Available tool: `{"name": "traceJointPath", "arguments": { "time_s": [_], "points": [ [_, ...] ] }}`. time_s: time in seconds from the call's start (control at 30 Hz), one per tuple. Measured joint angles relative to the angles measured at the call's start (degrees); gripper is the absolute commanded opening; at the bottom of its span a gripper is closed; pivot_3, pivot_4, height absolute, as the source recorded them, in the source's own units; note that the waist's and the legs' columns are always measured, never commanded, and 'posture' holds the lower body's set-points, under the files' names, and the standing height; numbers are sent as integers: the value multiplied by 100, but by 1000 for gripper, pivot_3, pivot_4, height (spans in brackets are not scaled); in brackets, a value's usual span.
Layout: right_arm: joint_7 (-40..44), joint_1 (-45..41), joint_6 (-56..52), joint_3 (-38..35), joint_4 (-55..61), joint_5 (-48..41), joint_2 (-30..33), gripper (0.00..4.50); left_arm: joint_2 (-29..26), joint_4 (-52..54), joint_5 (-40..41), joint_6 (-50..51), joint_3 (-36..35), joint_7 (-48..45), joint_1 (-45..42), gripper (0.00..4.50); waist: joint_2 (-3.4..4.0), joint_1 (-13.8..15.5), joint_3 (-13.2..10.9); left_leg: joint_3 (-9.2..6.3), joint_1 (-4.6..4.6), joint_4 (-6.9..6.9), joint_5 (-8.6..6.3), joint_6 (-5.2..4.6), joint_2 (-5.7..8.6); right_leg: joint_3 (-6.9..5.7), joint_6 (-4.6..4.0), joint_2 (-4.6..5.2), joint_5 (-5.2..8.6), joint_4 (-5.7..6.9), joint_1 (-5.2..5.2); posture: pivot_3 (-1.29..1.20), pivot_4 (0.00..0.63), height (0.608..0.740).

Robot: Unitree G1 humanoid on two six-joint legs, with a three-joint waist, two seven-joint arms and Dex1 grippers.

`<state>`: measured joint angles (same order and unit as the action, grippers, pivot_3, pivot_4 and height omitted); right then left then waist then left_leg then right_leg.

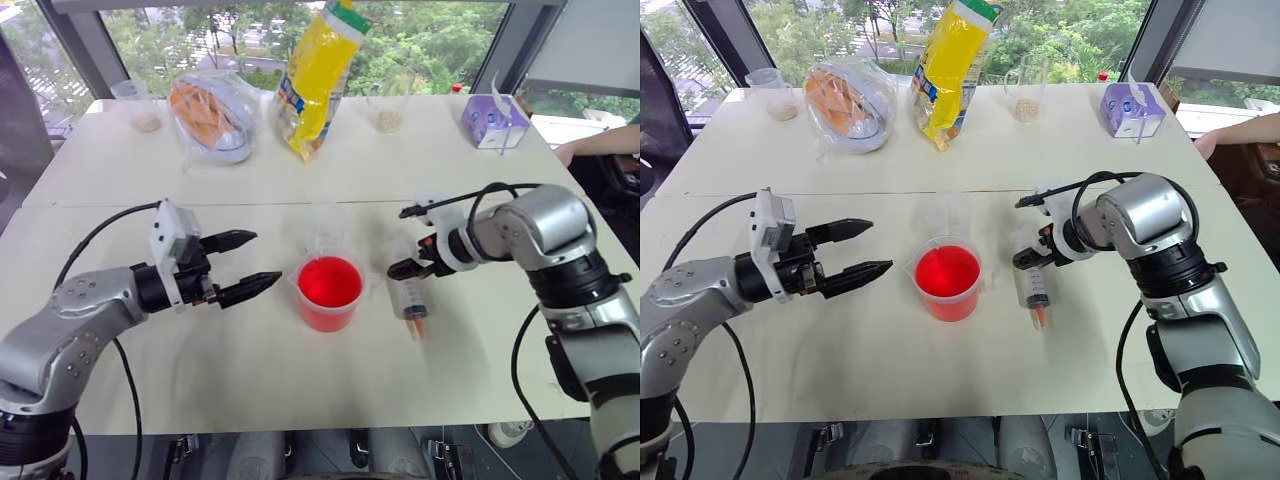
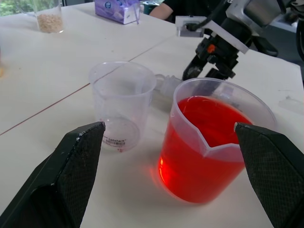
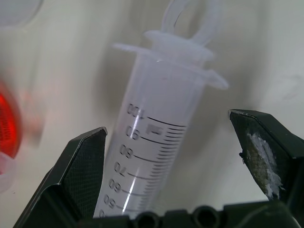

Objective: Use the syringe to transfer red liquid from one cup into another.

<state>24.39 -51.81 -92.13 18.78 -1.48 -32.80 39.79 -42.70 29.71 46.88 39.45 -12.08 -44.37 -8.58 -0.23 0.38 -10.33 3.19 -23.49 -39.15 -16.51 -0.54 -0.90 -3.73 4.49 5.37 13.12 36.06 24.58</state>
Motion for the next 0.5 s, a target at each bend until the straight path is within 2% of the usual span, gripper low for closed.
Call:
{"name": "traceJointPath", "arguments": {
  "time_s": [0.07, 0.13, 0.17, 0.2, 0.23, 0.5],
  "points": [
    [-63, 2, 1, 84, 39, 58, -5, 3647, 20, 6, -19, -11, 3, 17, 0, 4500, -2, -1, 1, -1, 1, 0, 0, 0, 0, -1, 0, 0, 0, 0, -1, 0, 150, 740],
    [-122, 22, 6, 151, 78, 156, 11, 2672, 21, 6, -37, -16, 4, 32, -4, 4500, -2, 2, 1, -1, 1, 0, 0, 0, 0, -1, 0, 0, 0, 0, -1, 0, 150, 740],
    [-141, 50, 8, 172, 127, 218, 22, 2042, 25, 5, -65, -19, 7, 45, -8, 4500, -2, 2, 1, -1, 1, 0, 0, 0, 0, -1, 0, 0, 0, 0, -1, 0, 150, 740],
    [-146, 75, 20, 179, 156, 236, 42, 1669, 31, 4, -85, -24, 8, 51, -15, 4500, -3, 1, 2, -1, 1, 0, 0, 0, 0, -1, 0, 0, 0, 0, -1, 0, 150, 740],
    [-143, 103, 27, 190, 215, 251, 55, 1492, 39, 3, -120, -33, 12, 56, -28, 4500, -3, 0, 2, -1, 1, 0, 0, 0, 0, -1, 0, -1, 0, 0, -1, 0, 150, 740],
    [-61, 222, 58, 107, 323, 278, 198, 1492, 55, -18, -140, -56, 13, 30, -42, 4500, -7, 36, 4, -2, 2, 0, 0, 0, 2, -1, 0, 1, 1, -3, -5, 0, 150, 740]
  ]
}}
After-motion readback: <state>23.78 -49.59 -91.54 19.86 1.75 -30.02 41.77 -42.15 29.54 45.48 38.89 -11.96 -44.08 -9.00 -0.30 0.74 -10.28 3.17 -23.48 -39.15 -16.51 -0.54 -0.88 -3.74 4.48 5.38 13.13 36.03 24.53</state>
